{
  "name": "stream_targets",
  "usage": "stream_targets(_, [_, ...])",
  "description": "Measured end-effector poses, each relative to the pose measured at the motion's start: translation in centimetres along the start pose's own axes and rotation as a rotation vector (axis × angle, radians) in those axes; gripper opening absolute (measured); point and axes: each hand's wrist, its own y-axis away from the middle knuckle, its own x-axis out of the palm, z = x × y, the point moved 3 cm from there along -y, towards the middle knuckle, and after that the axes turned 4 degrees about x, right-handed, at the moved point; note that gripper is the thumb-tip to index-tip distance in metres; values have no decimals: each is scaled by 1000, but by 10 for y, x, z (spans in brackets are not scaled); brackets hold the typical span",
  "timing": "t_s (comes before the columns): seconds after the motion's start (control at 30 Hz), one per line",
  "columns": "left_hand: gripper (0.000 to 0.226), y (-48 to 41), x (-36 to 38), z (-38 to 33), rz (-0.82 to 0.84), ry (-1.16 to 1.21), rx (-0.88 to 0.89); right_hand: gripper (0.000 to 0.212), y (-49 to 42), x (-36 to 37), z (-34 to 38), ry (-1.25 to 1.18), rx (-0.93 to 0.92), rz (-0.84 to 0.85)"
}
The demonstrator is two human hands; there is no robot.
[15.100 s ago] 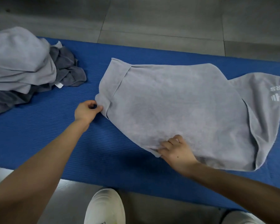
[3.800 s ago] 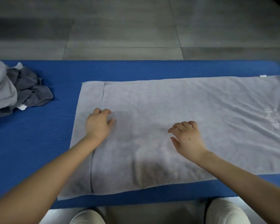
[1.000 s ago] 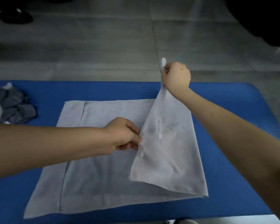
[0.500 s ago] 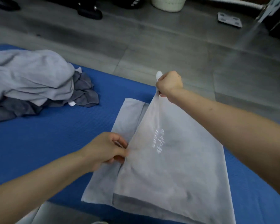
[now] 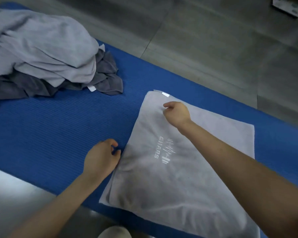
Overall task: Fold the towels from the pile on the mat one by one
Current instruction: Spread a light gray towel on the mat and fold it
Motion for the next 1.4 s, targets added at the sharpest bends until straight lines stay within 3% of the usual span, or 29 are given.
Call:
stream_targets(0.07, [19,-8,7,-16,-62,-27,117,29,11,-14,-34,-22,39,-40])
stream_targets(0.13, [15,-17,16,-36,-130,-129,363,23,26,-28,-76,-90,118,-68])
stream_targets(0.2, [26,-23,28,-58,-150,-241,588,23,50,-45,-124,-119,228,-144])
stream_targets(0.37, [40,-2,89,-96,93,-455,984,34,139,-69,-245,266,526,-477])
stream_targets(0.47, [43,18,119,-91,214,-612,1188,34,187,-66,-292,341,678,-532])
stream_targets(0.67, [52,24,131,-52,364,-761,1286,30,249,-52,-333,279,845,-495])
stream_targets(1.03, [54,16,126,-52,385,-750,1266,20,261,-60,-349,342,832,-457])
stream_targets(1.13, [54,29,123,-57,344,-690,1265,27,268,-57,-341,340,703,-560])
stream_targets(1.27, [45,51,125,-59,374,-613,1411,38,269,-51,-311,404,429,-776])
stream_targets(1.33, [43,56,131,-58,403,-654,1464,37,264,-49,-300,387,414,-792])
stream_targets(1.4, [44,55,134,-54,402,-689,1471,33,259,-47,-303,398,531,-686])
